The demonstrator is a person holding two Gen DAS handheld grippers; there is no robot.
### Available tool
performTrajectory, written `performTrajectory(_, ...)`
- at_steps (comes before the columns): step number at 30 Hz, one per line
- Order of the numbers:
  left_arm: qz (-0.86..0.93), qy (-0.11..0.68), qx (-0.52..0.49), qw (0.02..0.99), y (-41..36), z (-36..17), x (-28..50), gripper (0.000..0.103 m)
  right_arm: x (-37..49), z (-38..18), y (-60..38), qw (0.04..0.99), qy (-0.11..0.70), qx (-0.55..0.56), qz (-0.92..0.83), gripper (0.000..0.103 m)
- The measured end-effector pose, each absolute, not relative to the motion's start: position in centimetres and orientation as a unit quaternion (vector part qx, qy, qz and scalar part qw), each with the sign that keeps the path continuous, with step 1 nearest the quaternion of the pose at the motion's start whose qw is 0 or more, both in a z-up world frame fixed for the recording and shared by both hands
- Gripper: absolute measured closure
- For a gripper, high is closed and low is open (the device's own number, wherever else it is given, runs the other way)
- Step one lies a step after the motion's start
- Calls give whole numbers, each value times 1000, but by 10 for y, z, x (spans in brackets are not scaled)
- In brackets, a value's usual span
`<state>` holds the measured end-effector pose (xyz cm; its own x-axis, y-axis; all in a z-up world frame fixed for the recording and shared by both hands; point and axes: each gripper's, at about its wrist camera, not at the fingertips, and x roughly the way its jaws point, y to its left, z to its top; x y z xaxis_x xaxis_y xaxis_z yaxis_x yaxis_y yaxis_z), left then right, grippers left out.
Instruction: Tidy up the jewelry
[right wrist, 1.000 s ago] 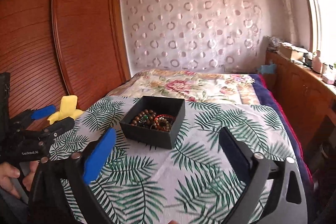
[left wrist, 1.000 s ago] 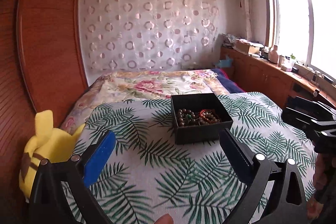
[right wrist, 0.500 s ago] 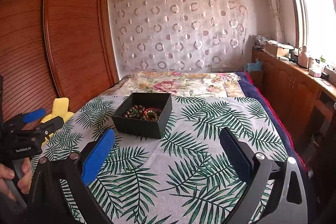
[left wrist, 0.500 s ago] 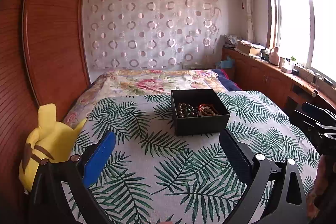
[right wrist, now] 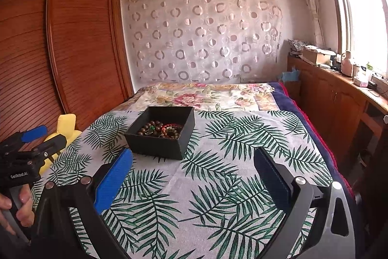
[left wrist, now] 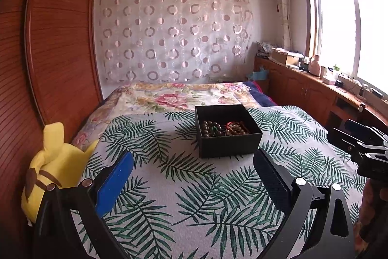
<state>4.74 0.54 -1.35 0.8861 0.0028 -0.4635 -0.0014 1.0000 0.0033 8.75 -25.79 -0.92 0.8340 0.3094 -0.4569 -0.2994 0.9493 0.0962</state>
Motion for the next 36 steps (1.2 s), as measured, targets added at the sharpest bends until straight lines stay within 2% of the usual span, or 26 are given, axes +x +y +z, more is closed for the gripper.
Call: performTrajectory(36, 3, 230, 5, 973, 6, -2, 43, 7, 88, -7, -256, 958, 238, 13, 159, 2)
